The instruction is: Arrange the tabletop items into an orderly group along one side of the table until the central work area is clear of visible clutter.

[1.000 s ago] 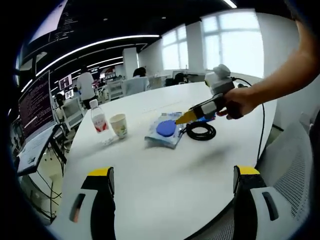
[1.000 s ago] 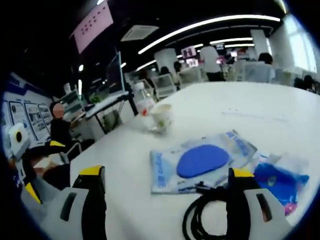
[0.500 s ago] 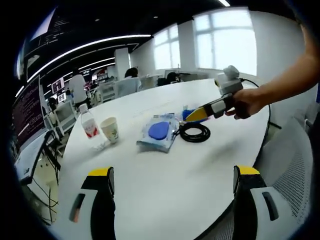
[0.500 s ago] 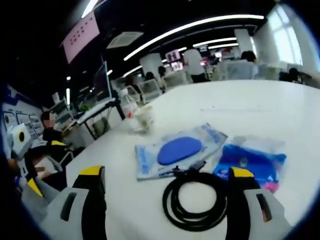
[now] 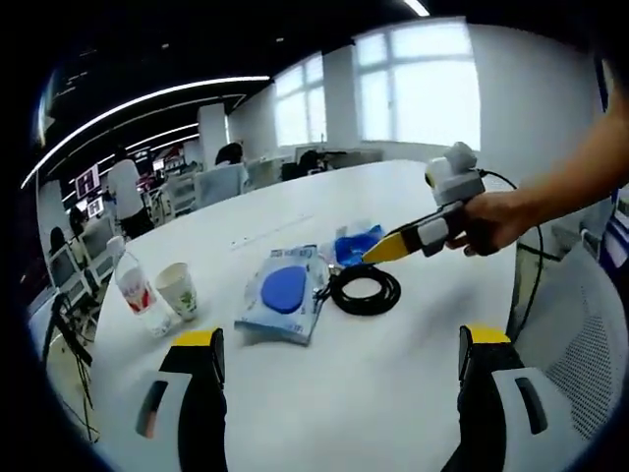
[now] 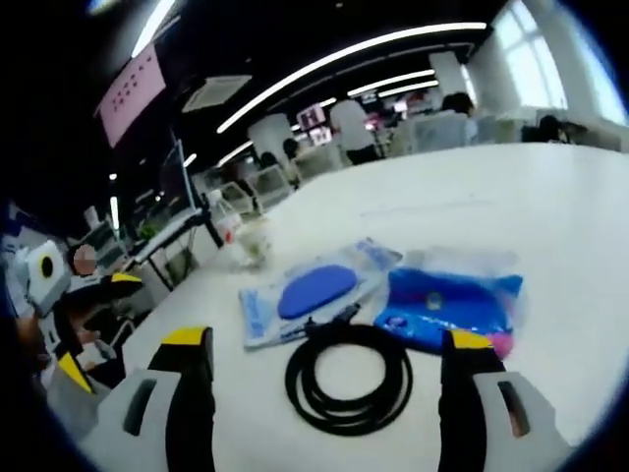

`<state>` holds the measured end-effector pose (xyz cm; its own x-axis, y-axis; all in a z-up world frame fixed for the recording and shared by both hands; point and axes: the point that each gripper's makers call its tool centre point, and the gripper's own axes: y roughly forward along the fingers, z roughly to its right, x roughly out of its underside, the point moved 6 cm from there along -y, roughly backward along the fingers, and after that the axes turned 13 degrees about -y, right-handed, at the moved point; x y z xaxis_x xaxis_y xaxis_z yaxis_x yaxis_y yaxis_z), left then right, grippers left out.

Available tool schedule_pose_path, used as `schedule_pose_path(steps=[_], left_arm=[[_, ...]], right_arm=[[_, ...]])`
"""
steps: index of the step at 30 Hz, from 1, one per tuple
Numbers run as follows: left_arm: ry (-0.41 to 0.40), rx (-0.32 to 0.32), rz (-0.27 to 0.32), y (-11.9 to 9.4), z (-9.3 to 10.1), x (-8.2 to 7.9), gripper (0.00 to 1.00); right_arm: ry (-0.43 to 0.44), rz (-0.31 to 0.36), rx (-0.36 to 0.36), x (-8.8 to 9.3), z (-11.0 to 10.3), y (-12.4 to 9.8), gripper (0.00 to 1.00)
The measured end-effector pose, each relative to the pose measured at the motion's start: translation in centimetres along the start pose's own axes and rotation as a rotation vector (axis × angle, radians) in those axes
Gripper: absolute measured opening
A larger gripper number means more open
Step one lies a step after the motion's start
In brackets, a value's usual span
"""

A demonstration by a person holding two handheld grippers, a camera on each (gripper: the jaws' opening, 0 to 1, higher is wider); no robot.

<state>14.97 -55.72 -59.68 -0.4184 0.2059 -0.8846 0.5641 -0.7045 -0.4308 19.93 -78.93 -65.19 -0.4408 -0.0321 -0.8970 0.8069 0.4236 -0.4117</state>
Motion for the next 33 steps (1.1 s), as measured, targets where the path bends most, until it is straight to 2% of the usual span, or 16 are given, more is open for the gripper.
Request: schedule_pose_path(steps=[6,12,21,25,33], left_arm=[[0.010,0.045,-0.011,2.9,0.5,-0.8,1.00],[-0.007,0.062,-0.017,4.5,0.5,-1.0,1.00],[-0.083,0.052,-0.030,7.2,0.0,-1.1,0.97],[-0.168,0.040,-0.032,8.7,-0.3,-1.2,0.96],[-0.207,0.030,-0.045,11.4,-0.1,-1.4,0.93]], right_arm=[[0.030,-0.007,0.043,0.5,1.4,-0.7,0.90],[0.056,-0.006,0.072,0.8,2.1,-1.0,0.86],[0.092,-0.004,0.119,1.0,2.8,-1.1,0.81],[0.105,-0.020,0.138,1.3,3.0,-1.1,0.77],[0.103,-0.045,0.157,1.8,3.2,-1.0,0.72]])
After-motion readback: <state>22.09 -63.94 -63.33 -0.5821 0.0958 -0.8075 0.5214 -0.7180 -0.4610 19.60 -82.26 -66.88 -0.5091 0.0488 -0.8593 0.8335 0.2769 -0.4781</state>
